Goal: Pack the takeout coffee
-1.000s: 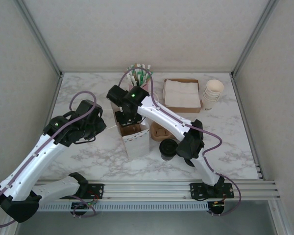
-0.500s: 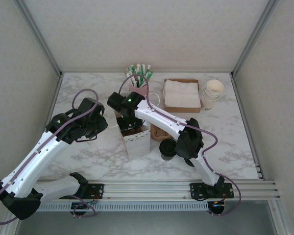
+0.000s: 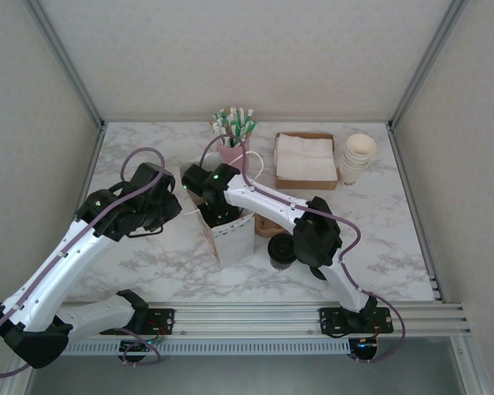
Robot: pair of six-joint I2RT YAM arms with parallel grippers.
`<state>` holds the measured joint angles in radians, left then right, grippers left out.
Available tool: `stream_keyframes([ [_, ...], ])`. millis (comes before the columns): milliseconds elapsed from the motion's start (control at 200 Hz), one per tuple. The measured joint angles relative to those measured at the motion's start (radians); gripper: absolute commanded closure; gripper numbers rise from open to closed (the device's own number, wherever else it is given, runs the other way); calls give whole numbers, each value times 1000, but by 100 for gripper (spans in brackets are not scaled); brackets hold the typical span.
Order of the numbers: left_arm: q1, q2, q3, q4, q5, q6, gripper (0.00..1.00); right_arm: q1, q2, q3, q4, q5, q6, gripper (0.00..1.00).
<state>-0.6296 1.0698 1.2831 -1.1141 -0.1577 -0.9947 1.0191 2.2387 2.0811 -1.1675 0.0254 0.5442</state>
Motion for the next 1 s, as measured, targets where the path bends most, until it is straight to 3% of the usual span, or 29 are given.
stream_keyframes([
  [1001, 0, 0, 6, 4, 0, 0, 85, 0, 51, -142, 89, -24, -36, 68],
])
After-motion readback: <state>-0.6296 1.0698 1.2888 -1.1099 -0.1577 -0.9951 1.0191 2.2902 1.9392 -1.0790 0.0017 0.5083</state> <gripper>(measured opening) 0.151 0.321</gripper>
